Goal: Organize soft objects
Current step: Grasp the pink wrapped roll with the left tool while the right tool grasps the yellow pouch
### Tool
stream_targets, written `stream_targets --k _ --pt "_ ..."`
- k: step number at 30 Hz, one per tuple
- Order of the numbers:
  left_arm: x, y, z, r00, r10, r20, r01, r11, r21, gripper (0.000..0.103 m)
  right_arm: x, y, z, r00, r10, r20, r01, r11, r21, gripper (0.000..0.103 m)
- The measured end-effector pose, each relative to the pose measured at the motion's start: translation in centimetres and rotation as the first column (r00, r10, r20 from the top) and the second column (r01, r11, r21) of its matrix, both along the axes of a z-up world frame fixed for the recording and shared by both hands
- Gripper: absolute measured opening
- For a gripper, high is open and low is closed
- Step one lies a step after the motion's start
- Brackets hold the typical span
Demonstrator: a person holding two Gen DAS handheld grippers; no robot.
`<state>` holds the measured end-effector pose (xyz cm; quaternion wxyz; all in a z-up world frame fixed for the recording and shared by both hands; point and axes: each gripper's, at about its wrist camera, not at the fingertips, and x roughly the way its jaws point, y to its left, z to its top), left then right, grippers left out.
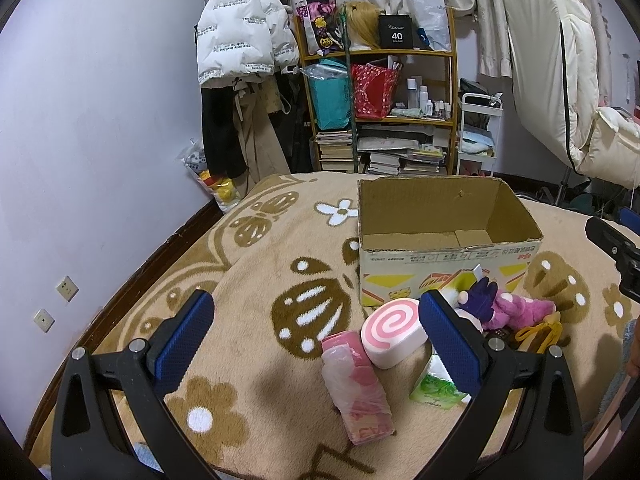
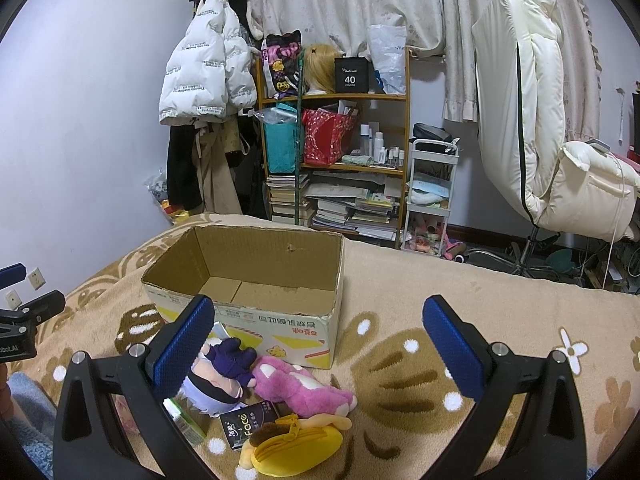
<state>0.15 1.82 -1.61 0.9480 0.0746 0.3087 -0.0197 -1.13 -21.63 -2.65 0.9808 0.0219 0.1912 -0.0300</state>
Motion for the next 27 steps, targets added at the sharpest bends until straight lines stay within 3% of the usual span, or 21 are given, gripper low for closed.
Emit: stream_targets --k 8,14,19,23,27 --pt "1.5 0.2 -0.3 0.996 0.032 -0.083 -0.032 0.999 -0.001 0.101 0.5 0.1 -0.4 1.000 0.003 -0.021 -0.003 1.000 0.012 0.103" --pt "3.0 -0.2 -0.3 0.991 0.044 -0.125 -0.046 0.999 -0.012 0.101 1.6 -0.6 -0.6 0.998 0.006 -0.067 -0.001 0.997 0.072 0.103" --pt "4.7 -0.7 -1.3 0.977 0.053 -0.208 -0.061 0.998 -0.031 0.101 2.6 -1.1 -1.6 0.985 0.051 -0.167 -0.023 0.987 0.161 0.103" --pt "5.5 -1.0 -2.7 0.960 0.069 -0.270 -0.072 0.997 -0.002 0.101 3.5 -1.3 -2.8 0.969 0.069 -0.238 -0.020 0.979 0.201 0.103" --pt "6.2 -1.0 -4.1 0.941 0.072 -0.330 -0.074 0.997 0.006 0.101 4.3 -1.5 -4.4 0.933 0.084 -0.349 -0.002 0.973 0.230 0.103"
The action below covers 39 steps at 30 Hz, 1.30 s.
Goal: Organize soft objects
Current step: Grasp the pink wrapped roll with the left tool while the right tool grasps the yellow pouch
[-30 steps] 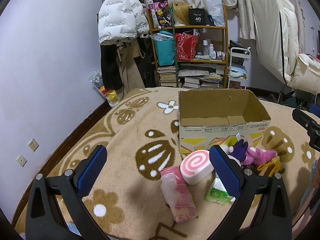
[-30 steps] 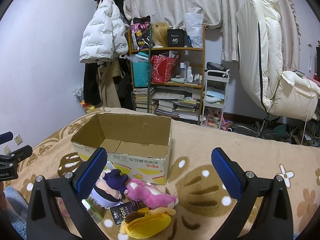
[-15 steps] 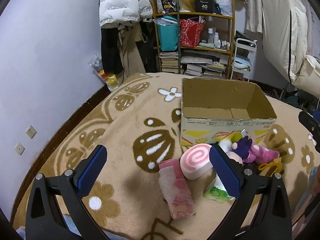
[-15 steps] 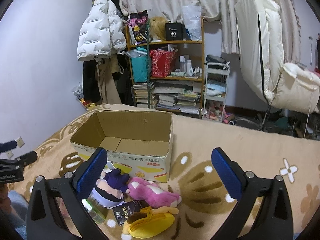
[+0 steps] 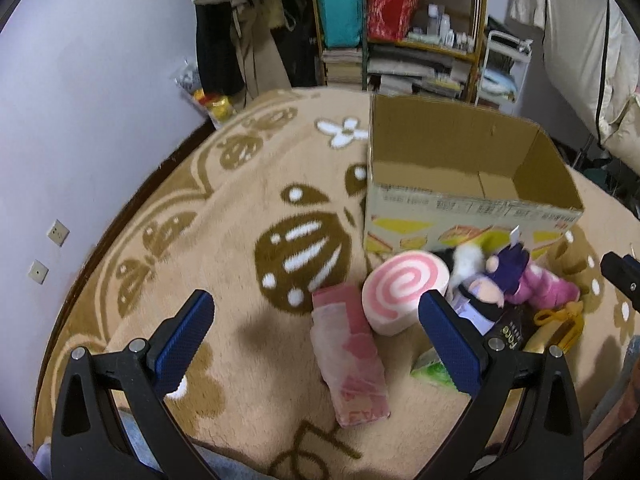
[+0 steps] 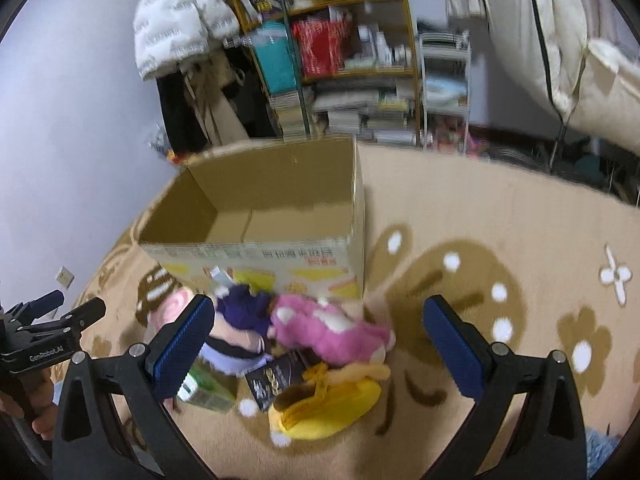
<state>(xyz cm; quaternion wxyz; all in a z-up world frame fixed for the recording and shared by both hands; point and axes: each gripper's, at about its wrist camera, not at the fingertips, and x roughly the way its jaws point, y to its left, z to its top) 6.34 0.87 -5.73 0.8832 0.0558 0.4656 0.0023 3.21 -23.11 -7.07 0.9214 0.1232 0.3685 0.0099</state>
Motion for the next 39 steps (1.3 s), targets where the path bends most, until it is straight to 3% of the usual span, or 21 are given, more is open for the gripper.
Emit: stream_targets --k 7,11,18,23,33,35,39 --pt "1.5 0.2 -3.2 0.991 0.014 -0.129 -0.012 1.000 0.017 0.101 1.5 -0.3 -2.6 0.984 0.025 -0.174 -0.015 0.998 0.057 0.103" --pt "2.1 0.2 -4.4 0.987 0.019 -0.162 -0.015 1.000 0.026 0.101 2.0 0.0 -4.2 0.966 0.062 -0.250 -0.040 0.995 0.093 0.103" --pt "3.3 0.7 -7.0 0.965 0.027 -0.260 -0.024 1.000 0.018 0.101 3.1 1.3 -6.6 0.930 0.117 -0.348 -0.096 0.992 0.077 0.101" --pt "3.9 0.7 -8.8 0.946 0.023 -0.322 -0.019 1.000 0.016 0.101 3.6 1.3 -7.9 0.915 0.101 -0.391 -0.088 0.995 0.050 0.092" --pt "4.7 0.7 -12.0 0.904 0.013 -0.427 -0.011 1.000 0.009 0.101 4.3 1.4 -9.4 0.895 0.094 -0.436 -0.081 0.996 0.048 0.090" --pt "4.8 0.8 -12.6 0.896 0.014 -0.443 -0.012 1.000 0.009 0.098 4.5 1.6 -9.6 0.892 0.092 -0.443 -0.080 0.996 0.045 0.087" --pt "4.8 0.9 -13.7 0.881 -0.016 -0.472 -0.003 0.999 -0.040 0.077 4.2 1.6 -10.1 0.887 0.079 -0.454 -0.070 0.997 0.039 0.080"
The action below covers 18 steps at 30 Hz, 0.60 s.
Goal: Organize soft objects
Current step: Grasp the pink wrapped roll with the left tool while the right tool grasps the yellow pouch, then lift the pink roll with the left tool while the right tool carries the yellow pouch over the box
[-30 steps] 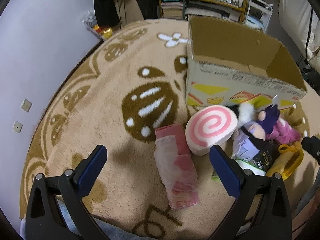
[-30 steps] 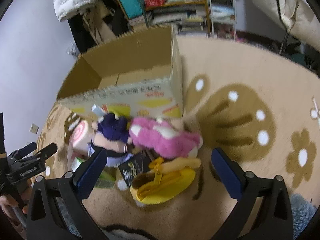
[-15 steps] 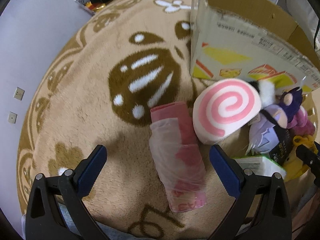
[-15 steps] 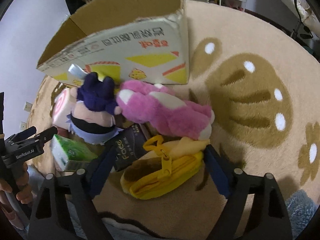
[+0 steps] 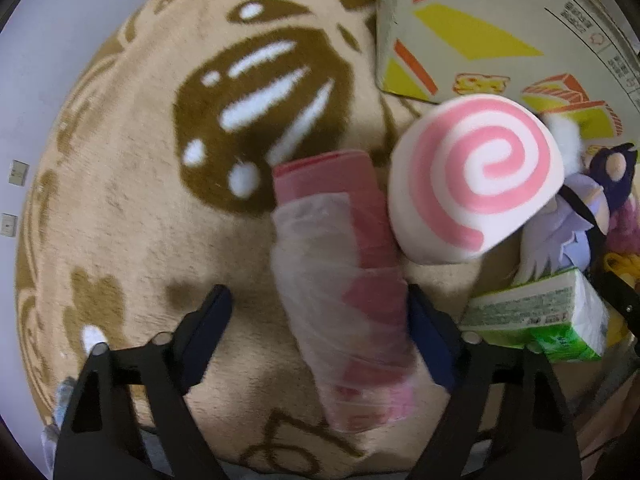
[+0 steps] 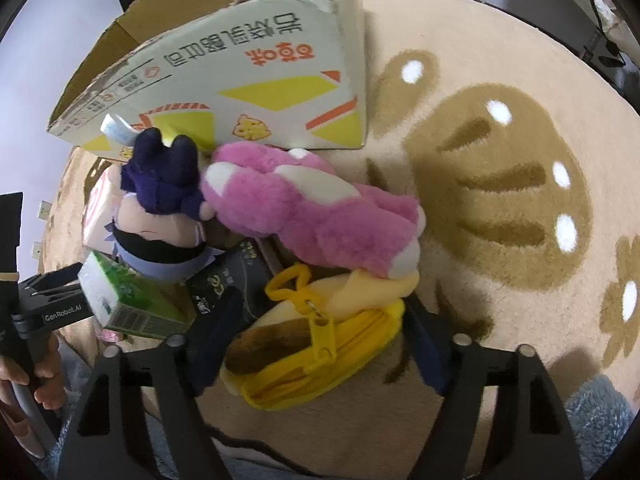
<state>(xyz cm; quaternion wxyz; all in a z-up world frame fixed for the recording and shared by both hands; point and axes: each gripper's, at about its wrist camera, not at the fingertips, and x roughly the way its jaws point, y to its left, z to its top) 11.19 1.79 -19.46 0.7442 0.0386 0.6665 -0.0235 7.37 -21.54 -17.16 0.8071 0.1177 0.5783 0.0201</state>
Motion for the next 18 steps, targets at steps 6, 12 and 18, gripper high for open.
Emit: stream_targets --k 6,12,18 --pt "-0.3 -0.5 0.3 0.999 -0.026 0.031 0.027 0.999 -0.025 0.045 -0.5 -0.3 0.1 1.000 0.002 0.008 -0.002 1.000 -0.003 0.074" --pt "-0.8 -0.8 1.4 0.996 -0.017 0.089 0.019 1.000 -0.025 0.044 -0.7 -1.5 0.7 0.999 -0.025 0.020 0.025 0.999 0.021 0.065" --pt "-2.5 -0.8 3.7 0.988 -0.002 0.152 0.005 1.000 -0.022 0.044 -1.0 -0.9 2.2 0.996 0.007 0.086 -0.009 1.000 0.020 0.058"
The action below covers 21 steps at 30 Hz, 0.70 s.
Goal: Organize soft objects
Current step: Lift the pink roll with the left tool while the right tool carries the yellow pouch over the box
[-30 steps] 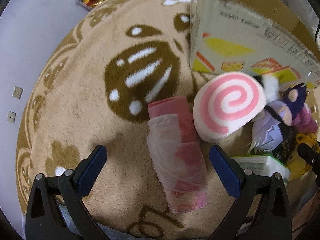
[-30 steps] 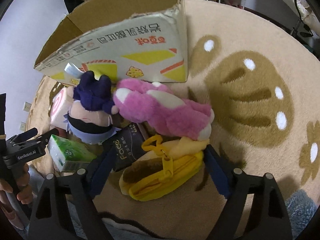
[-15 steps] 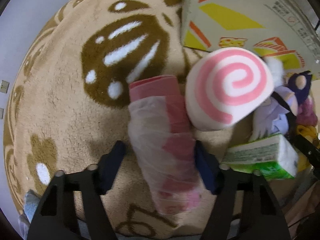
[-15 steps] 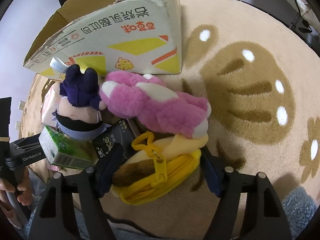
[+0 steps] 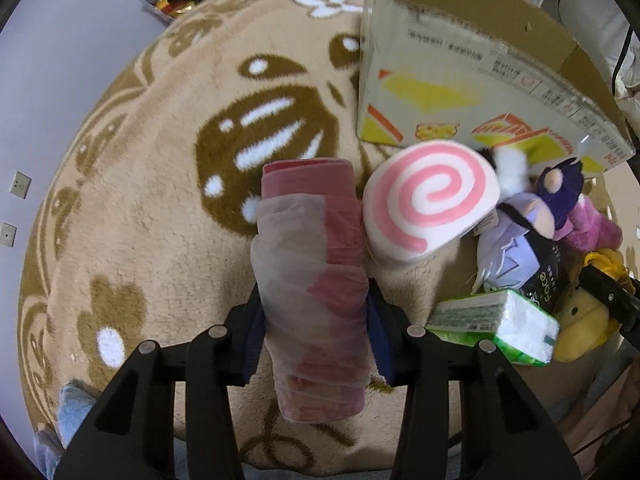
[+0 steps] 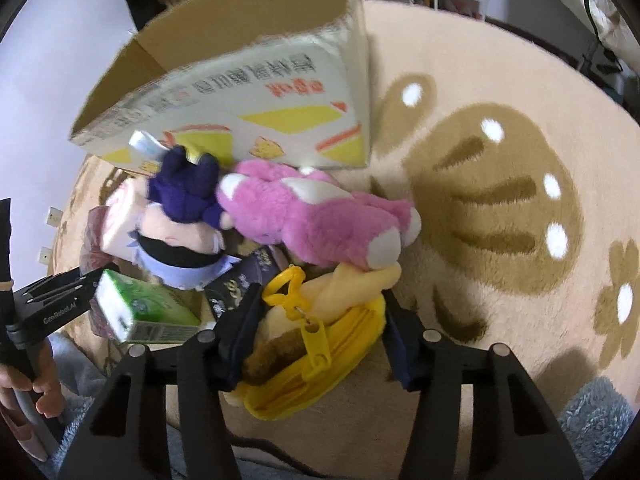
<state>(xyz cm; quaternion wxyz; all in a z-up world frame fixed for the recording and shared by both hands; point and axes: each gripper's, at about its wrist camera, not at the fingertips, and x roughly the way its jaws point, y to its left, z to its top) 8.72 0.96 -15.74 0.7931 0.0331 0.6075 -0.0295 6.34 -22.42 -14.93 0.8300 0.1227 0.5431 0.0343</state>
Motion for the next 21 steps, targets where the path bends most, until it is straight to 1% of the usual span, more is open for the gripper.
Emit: stream_targets --k 5,8,9,12,15,18,21 --pt "-0.9 0.2 3.0 0.997 0.020 0.079 -0.020 1.000 -0.008 0.044 -0.7 0.5 2.1 0.995 0.017 0.099 -0.019 1.000 0.017 0.057" --pt "-1.4 0.3 4.4 0.990 0.020 0.142 -0.017 0.999 -0.027 0.044 -1.2 0.7 3.6 0.984 0.025 0.179 -0.029 0.999 0.019 0.057" --pt "-1.6 0.3 5.0 0.986 0.020 0.165 -0.015 0.999 -0.033 0.044 -1.5 0.9 4.4 0.975 0.028 0.221 -0.032 0.999 0.014 0.057" --pt "-1.9 0.5 6.9 0.974 0.021 0.225 -0.010 0.999 -0.049 0.044 -2.0 0.9 5.7 0.951 0.029 0.307 -0.031 1.000 0.003 0.057" --pt "-2.6 0.7 8.3 0.956 0.025 0.293 -0.006 0.998 -0.066 0.044 -2.8 0.9 7.2 0.914 0.023 0.404 -0.025 1.000 0.000 0.057" --pt "-3.2 0.9 9.6 0.932 0.022 0.362 0.008 0.997 -0.083 0.044 -3.9 0.5 8.3 0.881 0.015 0.473 -0.015 1.000 -0.004 0.057" --pt "-3.9 0.6 11.0 0.899 0.010 0.439 0.032 0.996 -0.087 0.044 -4.0 0.5 9.7 0.846 0.011 0.533 0.003 1.000 -0.026 0.057"
